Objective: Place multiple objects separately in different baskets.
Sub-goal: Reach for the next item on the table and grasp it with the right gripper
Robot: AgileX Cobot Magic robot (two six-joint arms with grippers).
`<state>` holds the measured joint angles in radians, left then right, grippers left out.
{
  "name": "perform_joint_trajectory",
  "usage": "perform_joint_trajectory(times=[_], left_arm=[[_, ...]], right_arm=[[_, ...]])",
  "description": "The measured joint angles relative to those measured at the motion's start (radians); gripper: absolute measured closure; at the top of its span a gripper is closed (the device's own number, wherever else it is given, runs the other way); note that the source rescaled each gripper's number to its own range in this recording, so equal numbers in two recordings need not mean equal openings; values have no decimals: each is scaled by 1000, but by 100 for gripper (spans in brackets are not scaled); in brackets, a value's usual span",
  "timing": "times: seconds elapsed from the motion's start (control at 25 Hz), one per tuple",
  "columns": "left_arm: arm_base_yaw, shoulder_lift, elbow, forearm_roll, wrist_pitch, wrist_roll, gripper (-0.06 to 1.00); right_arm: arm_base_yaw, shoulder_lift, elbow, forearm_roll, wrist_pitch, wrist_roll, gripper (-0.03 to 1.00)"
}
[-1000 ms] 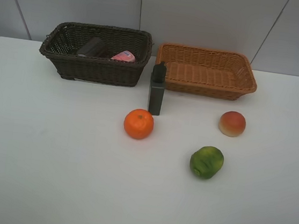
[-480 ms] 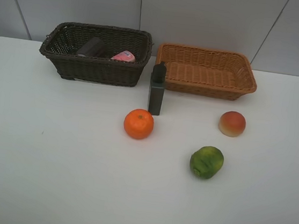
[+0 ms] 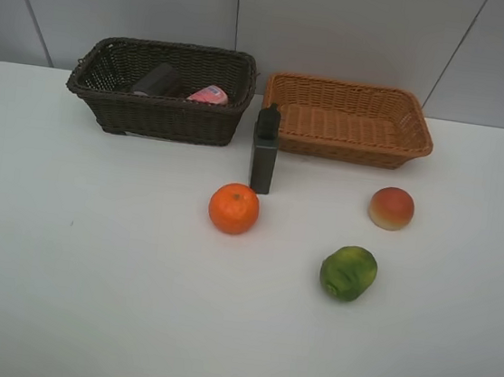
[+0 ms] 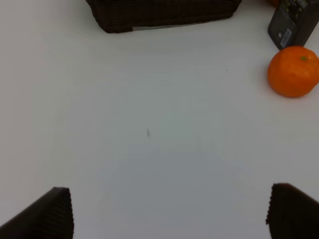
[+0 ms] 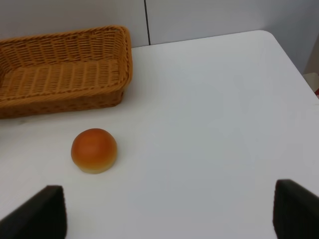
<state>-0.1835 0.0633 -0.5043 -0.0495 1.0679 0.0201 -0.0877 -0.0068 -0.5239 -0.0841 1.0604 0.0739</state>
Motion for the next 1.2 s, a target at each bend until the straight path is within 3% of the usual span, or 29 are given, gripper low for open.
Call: perform_joint_trajectory(times=[0.96,1.2], left_arm=[[3,-71,0,3,-6,-3,-2],[96,-71,0,3,-6,-3,-2]], right_arm=[[0,0,0,0,0,0,11],[0,0,0,0,0,0,11]])
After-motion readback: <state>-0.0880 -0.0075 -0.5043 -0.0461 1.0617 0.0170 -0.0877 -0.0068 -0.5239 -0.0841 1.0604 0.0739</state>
